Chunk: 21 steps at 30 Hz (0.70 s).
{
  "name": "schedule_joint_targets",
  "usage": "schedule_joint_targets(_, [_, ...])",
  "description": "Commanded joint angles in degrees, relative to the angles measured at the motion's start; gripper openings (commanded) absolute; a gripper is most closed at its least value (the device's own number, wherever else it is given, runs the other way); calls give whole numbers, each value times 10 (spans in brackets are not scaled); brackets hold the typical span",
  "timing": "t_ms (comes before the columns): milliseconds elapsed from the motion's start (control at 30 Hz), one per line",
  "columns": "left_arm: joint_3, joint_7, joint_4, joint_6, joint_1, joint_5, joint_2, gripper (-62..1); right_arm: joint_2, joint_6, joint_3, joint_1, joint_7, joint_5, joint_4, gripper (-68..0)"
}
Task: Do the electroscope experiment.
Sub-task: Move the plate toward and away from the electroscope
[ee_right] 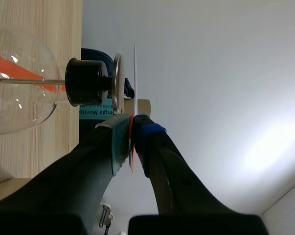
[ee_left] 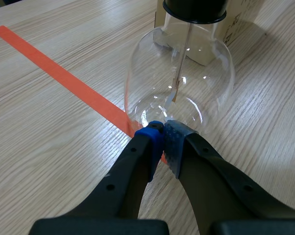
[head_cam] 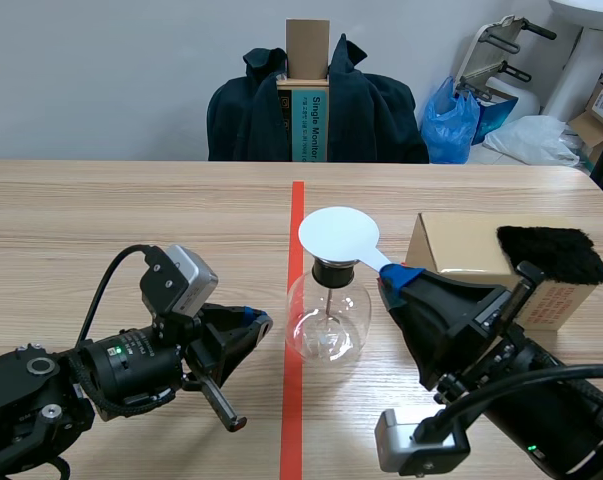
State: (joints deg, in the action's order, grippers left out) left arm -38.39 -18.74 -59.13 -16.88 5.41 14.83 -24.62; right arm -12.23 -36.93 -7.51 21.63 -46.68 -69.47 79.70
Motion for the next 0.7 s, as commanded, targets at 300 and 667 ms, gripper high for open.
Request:
schedule_joint_targets(300, [4,-12,-16,-2,2,3,2,-583,-6,-8,4,-7,56,6,10,-669])
schedule_joint_targets(667, [4,-12,-16,-2,2,3,1,-583,-6,-8,5,-7,223,7,10,-669])
